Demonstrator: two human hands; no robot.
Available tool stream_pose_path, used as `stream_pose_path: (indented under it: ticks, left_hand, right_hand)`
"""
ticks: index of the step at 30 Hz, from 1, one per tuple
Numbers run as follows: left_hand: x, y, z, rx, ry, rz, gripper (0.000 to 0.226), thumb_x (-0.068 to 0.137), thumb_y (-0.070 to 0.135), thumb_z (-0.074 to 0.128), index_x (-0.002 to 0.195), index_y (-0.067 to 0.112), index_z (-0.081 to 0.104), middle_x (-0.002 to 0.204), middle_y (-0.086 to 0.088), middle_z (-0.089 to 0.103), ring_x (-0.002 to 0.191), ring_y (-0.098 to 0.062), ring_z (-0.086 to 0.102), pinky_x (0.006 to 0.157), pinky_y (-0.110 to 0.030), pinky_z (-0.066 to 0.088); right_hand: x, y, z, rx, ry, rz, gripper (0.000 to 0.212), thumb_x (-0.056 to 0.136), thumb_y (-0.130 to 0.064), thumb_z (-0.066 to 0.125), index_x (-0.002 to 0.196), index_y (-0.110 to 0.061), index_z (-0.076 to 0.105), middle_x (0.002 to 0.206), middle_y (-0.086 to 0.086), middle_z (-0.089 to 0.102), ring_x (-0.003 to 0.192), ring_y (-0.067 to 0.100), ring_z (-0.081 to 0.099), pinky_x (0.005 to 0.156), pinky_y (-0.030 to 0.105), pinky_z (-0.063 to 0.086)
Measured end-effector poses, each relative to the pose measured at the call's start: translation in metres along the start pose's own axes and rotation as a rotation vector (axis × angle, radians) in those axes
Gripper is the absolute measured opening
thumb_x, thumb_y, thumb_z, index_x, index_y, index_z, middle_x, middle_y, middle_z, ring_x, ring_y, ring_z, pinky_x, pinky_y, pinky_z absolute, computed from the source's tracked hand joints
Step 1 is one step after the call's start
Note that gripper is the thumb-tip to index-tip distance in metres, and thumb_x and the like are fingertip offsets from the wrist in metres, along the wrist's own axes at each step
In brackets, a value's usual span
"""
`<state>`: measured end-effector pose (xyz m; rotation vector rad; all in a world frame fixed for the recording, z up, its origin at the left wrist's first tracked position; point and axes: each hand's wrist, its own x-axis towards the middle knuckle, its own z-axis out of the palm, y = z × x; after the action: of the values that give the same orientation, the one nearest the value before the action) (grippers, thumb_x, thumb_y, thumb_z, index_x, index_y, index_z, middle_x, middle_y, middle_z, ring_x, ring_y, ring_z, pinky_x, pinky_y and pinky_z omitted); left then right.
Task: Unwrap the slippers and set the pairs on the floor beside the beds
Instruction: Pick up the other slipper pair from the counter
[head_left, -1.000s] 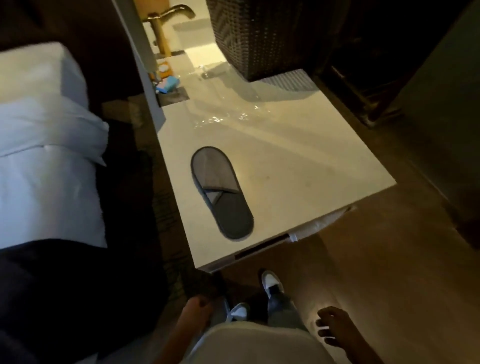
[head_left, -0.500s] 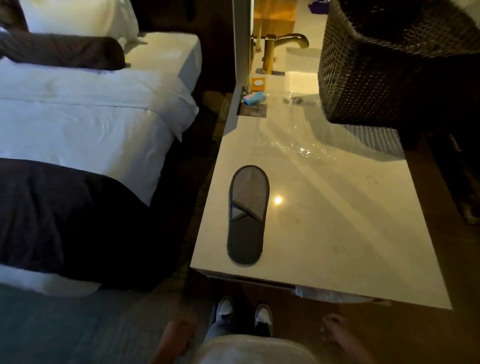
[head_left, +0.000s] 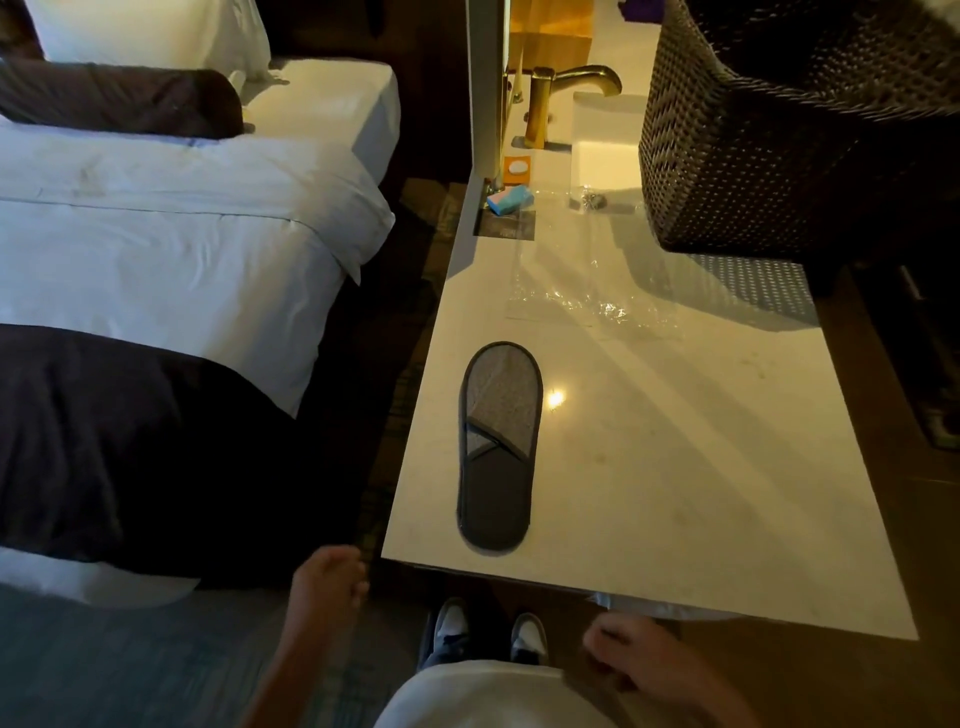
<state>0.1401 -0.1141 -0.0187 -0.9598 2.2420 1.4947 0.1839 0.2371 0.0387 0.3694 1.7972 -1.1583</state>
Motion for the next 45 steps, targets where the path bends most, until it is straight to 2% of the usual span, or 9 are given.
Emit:
stream_pose_path:
  ticks: [2, 5, 12, 20, 23, 29, 36, 41, 45]
  left_hand:
    - [0.011, 0.040, 0.000, 0.011, 0.052, 0.127, 0.018, 0.099, 0.004, 0.052, 0.114, 0.004, 0.062, 0.089, -0.009, 0.064, 0.075, -0.020, 0.062, 0.064, -0.027, 0.050]
    - [0.014, 0.087, 0.007, -0.013, 0.080, 0.311, 0.021, 0.100, 0.012, 0.054, 0.120, 0.015, 0.060, 0.098, 0.002, 0.065, 0.085, -0.012, 0.066, 0.069, -0.023, 0.052]
    - [0.037, 0.151, 0.073, -0.193, -0.067, 0.268, 0.018, 0.098, 0.018, 0.056, 0.114, 0.026, 0.059, 0.097, 0.002, 0.066, 0.088, -0.015, 0.067, 0.067, -0.028, 0.053]
    - [0.070, 0.149, 0.131, 0.061, -0.068, 0.360, 0.039, 0.090, 0.020, 0.065, 0.126, 0.020, 0.051, 0.076, 0.004, 0.064, 0.061, 0.015, 0.063, 0.039, 0.001, 0.037]
    - [0.074, 0.148, 0.142, 0.156, -0.006, 0.392, 0.040, 0.086, 0.022, 0.071, 0.121, 0.019, 0.052, 0.092, 0.000, 0.071, 0.056, -0.004, 0.065, 0.036, 0.002, 0.036]
    - [0.078, 0.146, 0.154, 0.197, 0.082, 0.350, 0.039, 0.081, 0.024, 0.079, 0.113, 0.016, 0.058, 0.103, -0.008, 0.073, 0.064, -0.005, 0.061, 0.031, -0.004, 0.032]
    - [0.084, 0.146, 0.151, 0.145, 0.073, 0.305, 0.043, 0.077, 0.025, 0.082, 0.113, 0.012, 0.063, 0.083, 0.004, 0.065, 0.056, 0.005, 0.053, 0.030, -0.002, 0.032]
    - [0.077, 0.143, 0.138, 0.017, -0.016, 0.275, 0.042, 0.076, 0.030, 0.083, 0.111, 0.015, 0.066, 0.076, 0.016, 0.061, 0.065, 0.003, 0.060, 0.036, -0.002, 0.039]
    - [0.059, 0.142, 0.124, -0.100, -0.134, 0.298, 0.015, 0.079, 0.035, 0.080, 0.082, 0.024, 0.070, 0.061, 0.016, 0.066, 0.062, -0.002, 0.066, 0.048, -0.008, 0.050]
  right_hand:
    - [-0.007, -0.032, -0.008, 0.023, 0.002, -0.117, 0.028, 0.101, -0.026, 0.051, 0.099, -0.005, 0.069, 0.083, -0.004, 0.067, 0.072, -0.008, 0.063, 0.070, 0.007, 0.047]
    - [-0.010, -0.069, -0.022, 0.247, 0.132, -0.260, 0.022, 0.101, -0.025, 0.051, 0.105, -0.017, 0.071, 0.093, -0.003, 0.076, 0.086, 0.009, 0.073, 0.078, 0.023, 0.058]
    - [0.040, -0.138, -0.055, 0.543, 0.510, -0.307, 0.017, 0.097, -0.018, 0.054, 0.107, -0.019, 0.068, 0.104, 0.006, 0.072, 0.092, 0.023, 0.073, 0.073, 0.034, 0.061]
    - [0.109, -0.151, -0.055, 0.316, 0.669, -0.152, 0.030, 0.089, -0.015, 0.059, 0.118, -0.014, 0.056, 0.100, 0.011, 0.066, 0.080, 0.024, 0.066, 0.060, 0.034, 0.054]
    - [0.117, -0.155, -0.049, 0.187, 0.762, -0.131, 0.029, 0.088, -0.019, 0.064, 0.114, -0.014, 0.054, 0.096, 0.006, 0.061, 0.086, 0.026, 0.067, 0.070, 0.040, 0.058]
    - [0.127, -0.164, -0.037, -0.071, 0.909, -0.088, 0.024, 0.087, -0.024, 0.071, 0.101, -0.010, 0.058, 0.086, 0.002, 0.054, 0.078, 0.020, 0.056, 0.045, 0.021, 0.027]
    - [0.128, -0.165, -0.040, 0.066, 0.871, -0.055, 0.025, 0.084, -0.026, 0.075, 0.078, -0.010, 0.056, 0.068, 0.002, 0.053, 0.060, 0.017, 0.052, 0.043, 0.022, 0.025]
    - [0.117, -0.161, -0.042, 0.452, 0.697, -0.179, 0.020, 0.086, -0.024, 0.072, 0.087, -0.004, 0.068, 0.083, 0.010, 0.068, 0.080, 0.024, 0.068, 0.055, 0.025, 0.050]
    - [0.098, -0.161, -0.042, 0.652, 0.539, -0.252, 0.019, 0.087, -0.030, 0.070, 0.098, -0.014, 0.067, 0.097, 0.010, 0.071, 0.087, 0.025, 0.070, 0.049, 0.025, 0.056]
